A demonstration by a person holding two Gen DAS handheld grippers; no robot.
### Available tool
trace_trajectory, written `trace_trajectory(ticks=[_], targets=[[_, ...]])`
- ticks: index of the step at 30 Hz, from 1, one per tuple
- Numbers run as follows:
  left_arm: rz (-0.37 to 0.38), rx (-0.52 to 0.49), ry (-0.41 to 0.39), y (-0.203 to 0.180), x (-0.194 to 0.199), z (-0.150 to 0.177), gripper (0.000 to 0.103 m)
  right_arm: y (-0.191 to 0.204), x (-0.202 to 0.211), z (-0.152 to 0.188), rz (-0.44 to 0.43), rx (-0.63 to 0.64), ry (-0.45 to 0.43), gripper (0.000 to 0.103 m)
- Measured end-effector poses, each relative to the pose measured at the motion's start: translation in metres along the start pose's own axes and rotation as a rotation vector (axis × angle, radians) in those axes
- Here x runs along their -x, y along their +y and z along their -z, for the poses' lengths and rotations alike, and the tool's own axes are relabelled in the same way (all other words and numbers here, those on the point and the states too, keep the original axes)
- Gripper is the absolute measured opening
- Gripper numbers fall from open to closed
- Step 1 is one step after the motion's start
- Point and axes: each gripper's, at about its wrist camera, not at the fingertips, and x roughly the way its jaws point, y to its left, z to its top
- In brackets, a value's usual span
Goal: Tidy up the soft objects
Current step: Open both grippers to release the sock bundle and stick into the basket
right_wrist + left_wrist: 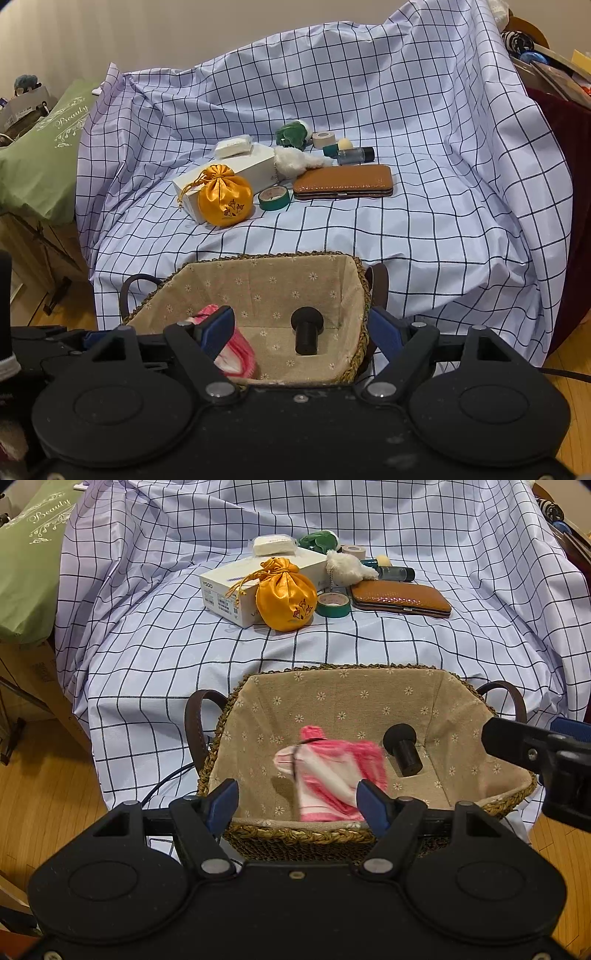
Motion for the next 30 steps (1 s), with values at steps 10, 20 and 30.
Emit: trace_trajectory(ticks=[10,20,30], targets=[[-0.001,0.001,0.001,0.0012,0.0001,0.0008,0.068,0.0014,-0.0005,0.0001,0.005,0.008,0.006,0.079],[-0.001,0.0,0.001,0.0013,0.0002,0.001,0.068,0.0021,-0.0006,0.0003,0.006,0.008,0.007,0.079],[-0.002,0.001,0.002,0.001,0.0002,0.0009,0.068,0.0024,-0.0009,0.0007,0.007,0.008,0.007,0.079]])
